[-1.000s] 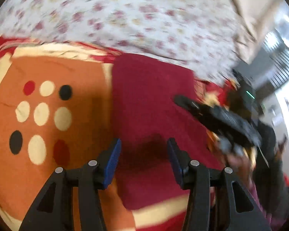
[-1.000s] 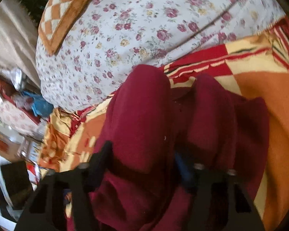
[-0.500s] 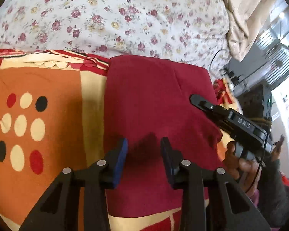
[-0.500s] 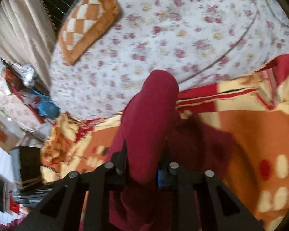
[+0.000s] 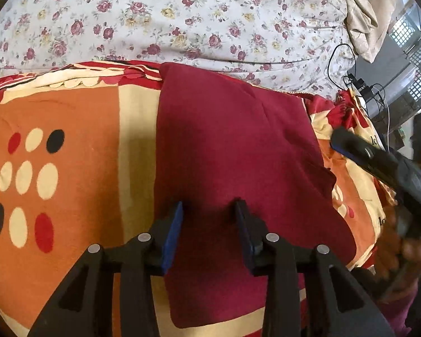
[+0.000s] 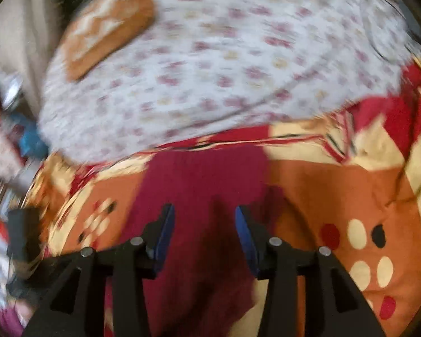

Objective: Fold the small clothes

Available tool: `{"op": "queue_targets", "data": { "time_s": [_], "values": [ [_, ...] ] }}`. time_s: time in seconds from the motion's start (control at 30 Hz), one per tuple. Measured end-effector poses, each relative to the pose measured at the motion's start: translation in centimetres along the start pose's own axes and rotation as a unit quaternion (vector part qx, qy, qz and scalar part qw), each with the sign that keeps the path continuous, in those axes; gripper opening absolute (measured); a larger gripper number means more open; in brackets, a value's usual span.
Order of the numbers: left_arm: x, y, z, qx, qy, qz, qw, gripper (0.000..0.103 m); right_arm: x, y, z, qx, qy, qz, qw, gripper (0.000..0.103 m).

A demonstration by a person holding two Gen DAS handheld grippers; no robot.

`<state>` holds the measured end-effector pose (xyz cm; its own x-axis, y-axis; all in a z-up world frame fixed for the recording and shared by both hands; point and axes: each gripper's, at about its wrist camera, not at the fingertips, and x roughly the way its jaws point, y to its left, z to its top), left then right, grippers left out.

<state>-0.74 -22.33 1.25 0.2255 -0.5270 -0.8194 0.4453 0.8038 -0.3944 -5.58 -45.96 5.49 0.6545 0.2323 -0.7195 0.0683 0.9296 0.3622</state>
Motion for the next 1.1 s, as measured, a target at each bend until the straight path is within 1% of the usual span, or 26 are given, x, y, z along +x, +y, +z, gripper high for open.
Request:
{"op": "queue_targets", "data": {
  "time_s": [0.03, 0.1, 0.17, 0.2, 0.23, 0.3, 0.37, 0.43, 0.5, 0.57, 0.6, 0.63, 0.67, 0.7, 0.73, 0.77, 0.83, 0.97, 1.03, 1.07, 1.1],
  "values": [
    [0.1, -0.1, 0.0, 0.001, -0.001, 0.001, 1.0, 0.029, 0.1, 0.9, -0.3, -0.016, 0.007, 0.003, 1.0, 0.048],
    [0.2, -0.2, 0.0, -0.001, -0.003, 0.001, 1.0, 0.03, 1.0, 2.1, -1.5, -0.042, 0.032, -0.005, 0.999, 0.046],
    [0.2, -0.1, -0.1, -0.005, -0.003, -0.002, 1.0, 0.032, 2.4, 1.9, -3.1, -0.063, 0.057, -0.045, 0.995, 0.038],
    [0.2, 0.0, -0.2, -0.006, -0.002, -0.004, 1.0, 0.033, 2.8, 1.5, -3.8, -0.065, 0.066, -0.065, 0.994, 0.031],
    [0.2, 0.0, -0.4, -0.005, -0.002, -0.007, 1.0, 0.033, 3.3, 0.6, -4.8, -0.063, 0.074, -0.083, 0.992, 0.027],
    [0.1, -0.2, -0.7, 0.003, -0.003, -0.002, 1.0, 0.033, 2.9, -0.4, -5.8, -0.057, 0.058, -0.082, 0.993, 0.027],
    [-0.1, -0.5, -0.7, 0.005, -0.004, 0.01, 0.9999, 0.033, 2.2, -0.6, -5.8, -0.054, 0.06, -0.08, 0.994, 0.027],
    [-0.5, -0.7, -0.7, 0.004, -0.01, 0.014, 0.9999, 0.033, 0.7, -0.7, -5.7, -0.04, 0.051, -0.071, 0.995, 0.027],
    [-0.4, -0.9, -0.8, 0.008, -0.01, 0.024, 0.9996, 0.033, -0.5, 0.1, -5.8, -0.04, 0.041, -0.062, 0.996, 0.028],
    [0.0, -1.0, -1.0, 0.013, -0.01, 0.035, 0.9992, 0.033, -1.6, 1.4, -6.1, -0.054, 0.033, -0.038, 0.997, 0.028],
    [0.1, -1.1, -1.0, 0.016, -0.012, 0.039, 0.999, 0.034, -1.7, 2.1, -6.6, -0.064, 0.038, -0.028, 0.997, 0.028],
    [0.2, -1.2, -1.1, 0.02, -0.014, 0.046, 0.9987, 0.034, -1.4, 2.5, -7.2, -0.071, 0.05, -0.031, 0.996, 0.028],
    [0.3, -1.4, -1.2, 0.024, -0.017, 0.051, 0.9983, 0.034, -0.9, 2.7, -7.7, -0.075, 0.059, -0.042, 0.995, 0.027],
    [0.3, -1.5, -1.3, 0.027, -0.018, 0.054, 0.998, 0.035, -0.1, 2.6, -8.4, -0.077, 0.072, -0.062, 0.992, 0.027],
    [0.4, -1.6, -1.3, 0.03, -0.019, 0.057, 0.9977, 0.036, 0.9, 1.9, -9.3, -0.071, 0.084, -0.086, 0.99, 0.028],
    [0.5, -1.7, -1.4, 0.034, -0.02, 0.062, 0.9973, 0.036, 1.4, 1.3, -9.8, -0.057, 0.087, -0.086, 0.991, 0.03],
    [0.5, -1.9, -1.6, 0.045, -0.023, 0.07, 0.9963, 0.037, 1.1, 0.1, -10.4, -0.019, 0.078, -0.065, 0.995, 0.031],
    [0.6, -2.1, -1.6, 0.056, -0.025, 0.077, 0.9951, 0.038, -0.3, 0.2, -9.9, -0.02, 0.079, -0.064, 0.995, 0.032],
    [0.6, -2.0, -1.6, 0.055, -0.025, 0.076, 0.9952, 0.039, -1.6, 0.5, -9.1, -0.01, 0.072, -0.061, 0.996, 0.044],
    [0.7, -1.9, -1.5, 0.054, -0.025, 0.076, 0.9953, 0.04, -2.4, 0.5, -8.5, -0.003, 0.057, -0.058, 0.997, 0.046],
    [0.7, -1.9, -1.5, 0.054, -0.025, 0.076, 0.9953, 0.04, -2.9, 0.4, -8.0, 0.003, 0.044, -0.056, 0.997, 0.053]
  ]
}}
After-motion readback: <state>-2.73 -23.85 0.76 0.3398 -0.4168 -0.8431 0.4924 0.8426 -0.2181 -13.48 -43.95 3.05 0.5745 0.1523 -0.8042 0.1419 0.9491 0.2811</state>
